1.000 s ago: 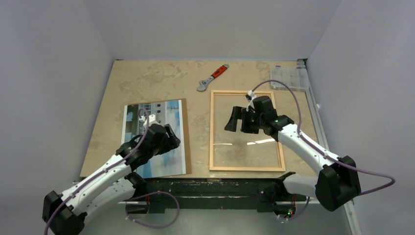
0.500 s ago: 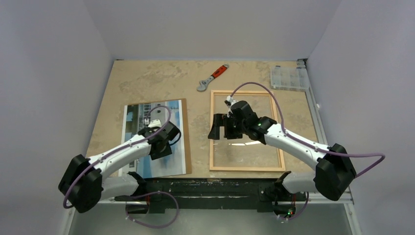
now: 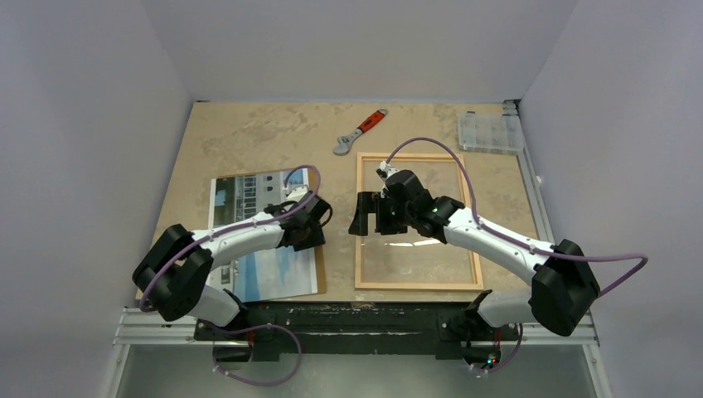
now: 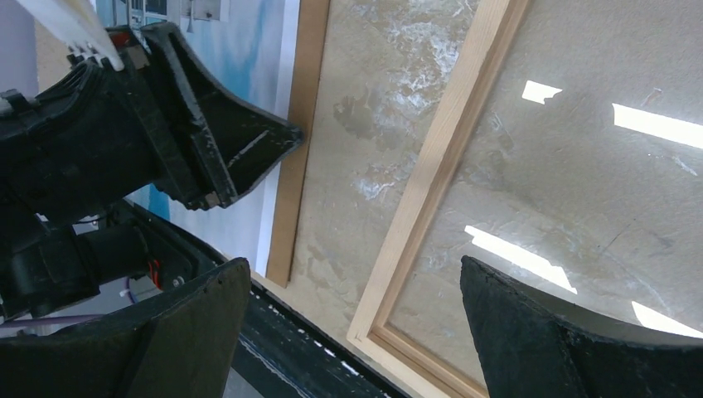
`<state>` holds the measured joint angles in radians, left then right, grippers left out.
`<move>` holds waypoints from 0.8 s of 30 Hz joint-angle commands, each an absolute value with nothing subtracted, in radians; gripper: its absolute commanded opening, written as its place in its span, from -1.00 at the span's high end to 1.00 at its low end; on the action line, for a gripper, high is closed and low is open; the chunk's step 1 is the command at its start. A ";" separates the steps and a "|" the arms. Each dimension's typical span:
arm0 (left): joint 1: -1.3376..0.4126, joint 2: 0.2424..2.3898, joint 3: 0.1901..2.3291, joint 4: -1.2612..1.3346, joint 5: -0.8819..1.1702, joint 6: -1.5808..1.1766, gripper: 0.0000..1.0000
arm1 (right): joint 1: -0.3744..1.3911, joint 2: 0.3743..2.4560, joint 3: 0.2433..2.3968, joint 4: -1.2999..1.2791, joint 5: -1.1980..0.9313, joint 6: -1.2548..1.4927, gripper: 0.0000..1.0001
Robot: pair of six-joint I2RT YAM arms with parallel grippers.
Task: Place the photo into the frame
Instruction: Move the photo frame item to the center of the board.
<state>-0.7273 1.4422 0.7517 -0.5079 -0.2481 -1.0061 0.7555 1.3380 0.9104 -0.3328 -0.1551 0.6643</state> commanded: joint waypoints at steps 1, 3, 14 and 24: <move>-0.774 1.596 0.749 -0.319 -0.080 -1.031 0.24 | 0.758 1.327 0.951 -0.329 -0.147 0.652 -0.92; -0.780 1.616 0.753 -0.284 -0.061 -1.037 0.24 | 0.758 1.326 0.954 -0.333 -0.145 0.646 -0.91; -0.734 1.283 0.626 -0.210 -0.066 -1.025 0.00 | 0.761 1.355 0.968 -0.289 -0.235 0.616 -0.90; -0.538 0.785 0.461 -0.425 -0.077 -0.983 -0.41 | 0.834 1.474 1.025 -0.259 -0.278 0.605 -0.87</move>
